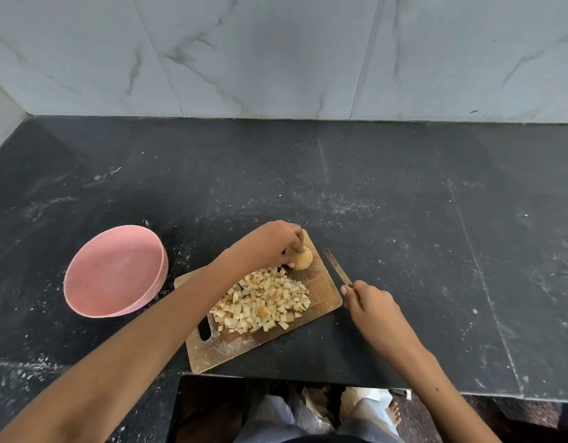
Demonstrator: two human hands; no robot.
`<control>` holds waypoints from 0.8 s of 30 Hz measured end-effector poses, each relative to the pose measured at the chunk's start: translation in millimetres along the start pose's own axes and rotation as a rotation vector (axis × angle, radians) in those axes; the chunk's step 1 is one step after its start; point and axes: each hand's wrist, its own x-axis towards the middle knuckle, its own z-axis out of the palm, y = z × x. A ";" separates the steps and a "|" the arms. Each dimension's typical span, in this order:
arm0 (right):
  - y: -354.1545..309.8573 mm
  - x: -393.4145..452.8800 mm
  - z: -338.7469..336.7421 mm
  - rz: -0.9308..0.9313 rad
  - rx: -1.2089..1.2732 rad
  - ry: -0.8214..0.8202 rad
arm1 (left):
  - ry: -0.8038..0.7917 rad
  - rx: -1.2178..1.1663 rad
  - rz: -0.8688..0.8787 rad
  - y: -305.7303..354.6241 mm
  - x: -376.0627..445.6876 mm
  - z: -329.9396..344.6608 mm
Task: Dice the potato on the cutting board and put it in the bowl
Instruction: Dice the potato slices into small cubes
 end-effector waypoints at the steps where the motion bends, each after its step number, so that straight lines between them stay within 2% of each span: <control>1: -1.4 2.1 0.5 0.002 -0.002 -0.003 | 0.010 0.013 -0.004 1.8 -0.7 0.4; 5: -11.7 11.5 3.0 0.024 -0.017 -0.002 | 0.069 -0.004 -0.053 8.0 -6.0 5.4; 16: -33.5 32.4 15.3 0.030 -0.125 -0.029 | 0.502 -0.092 -0.423 47.9 -16.4 47.3; 20: -36.7 37.9 9.5 -0.023 -0.166 -0.038 | 0.596 -0.148 -0.409 53.7 -17.1 55.0; 24: -33.3 37.0 4.5 0.000 -0.087 0.017 | 0.585 -0.179 -0.339 51.8 -18.7 59.9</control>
